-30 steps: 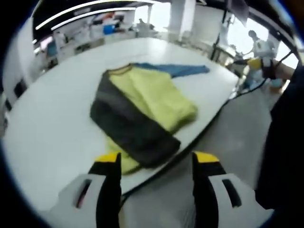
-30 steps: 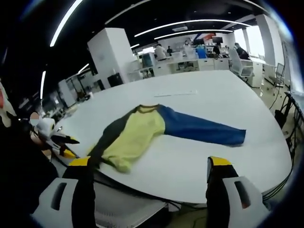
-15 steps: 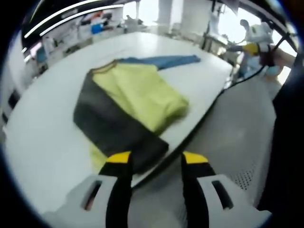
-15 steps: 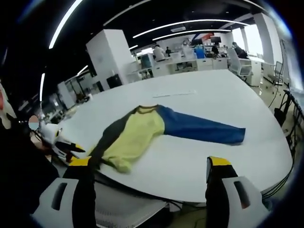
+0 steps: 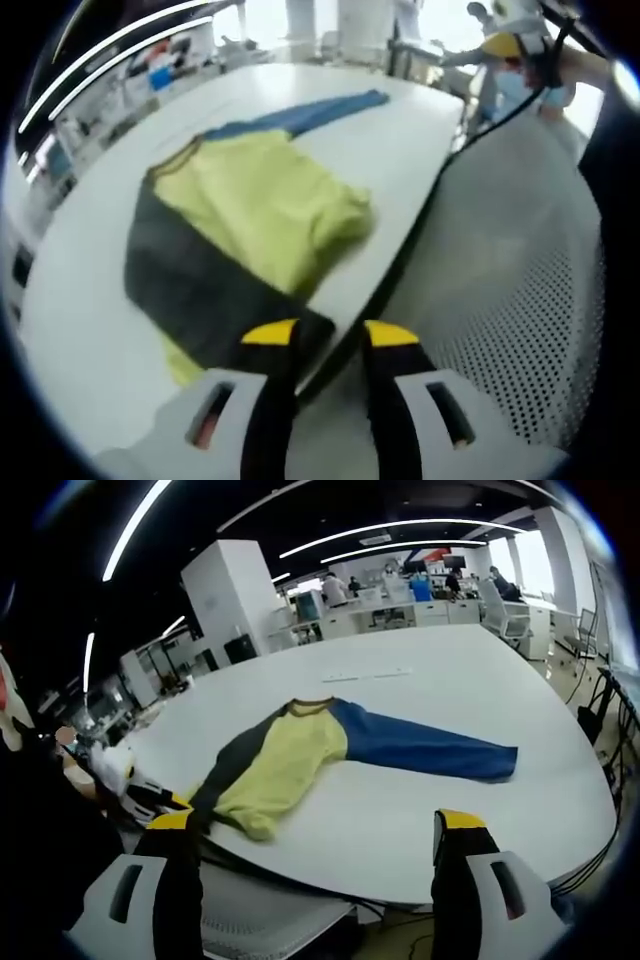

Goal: Fold the garment on the visible template until the final outline fits inside the template.

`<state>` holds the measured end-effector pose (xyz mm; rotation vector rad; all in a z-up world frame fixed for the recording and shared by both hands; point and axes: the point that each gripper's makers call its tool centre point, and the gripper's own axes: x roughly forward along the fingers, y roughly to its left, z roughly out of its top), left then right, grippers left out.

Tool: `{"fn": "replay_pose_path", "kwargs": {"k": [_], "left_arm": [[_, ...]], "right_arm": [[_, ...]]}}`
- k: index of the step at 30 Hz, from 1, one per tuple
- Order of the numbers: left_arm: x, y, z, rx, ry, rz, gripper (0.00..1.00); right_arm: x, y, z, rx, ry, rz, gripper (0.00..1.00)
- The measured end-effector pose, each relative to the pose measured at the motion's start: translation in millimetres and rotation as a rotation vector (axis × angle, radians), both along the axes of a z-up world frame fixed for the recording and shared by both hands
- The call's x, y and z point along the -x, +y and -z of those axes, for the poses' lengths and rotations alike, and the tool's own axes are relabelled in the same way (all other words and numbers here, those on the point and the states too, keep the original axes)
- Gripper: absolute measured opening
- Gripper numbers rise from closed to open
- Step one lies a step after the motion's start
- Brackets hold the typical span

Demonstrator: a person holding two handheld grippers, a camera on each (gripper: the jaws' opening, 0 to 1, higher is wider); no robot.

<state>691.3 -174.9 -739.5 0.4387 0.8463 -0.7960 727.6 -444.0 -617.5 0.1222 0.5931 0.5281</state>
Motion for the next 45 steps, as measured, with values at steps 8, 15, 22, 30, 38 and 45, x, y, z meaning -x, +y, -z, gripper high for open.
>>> {"fn": "replay_pose_path", "kwargs": {"k": [8,15,22,30,38,45], "left_arm": [[-6.0,-3.5,10.0,-0.054,-0.035,0.085,0.12],[-5.6,-7.4,15.5,-0.068,-0.042,0.104,0.07],[-7.2,-4.5,25.7,-0.1,-0.016,0.114,0.04],[-14.3,-4.0,38.1,-0.12,0.012,0.118,0.01],[-17.5,-1.3,42.3,-0.097,0.026,0.104,0.0],[-18.6,-0.5,41.9,-0.028,0.05,0.062,0.0]], "right_arm": [[0.7,-2.9,1.7,-0.003,0.005,0.011,0.96],[-0.2,-4.7,1.3,-0.007,0.004,0.019,0.96],[-0.1,-9.1,1.6,-0.004,0.006,0.028,0.95],[-1.4,-11.7,2.7,-0.003,0.012,0.033,0.95],[-4.2,-12.9,1.2,0.004,0.01,0.033,0.95],[-8.3,-8.3,0.4,0.0,0.007,0.029,0.94]]}}
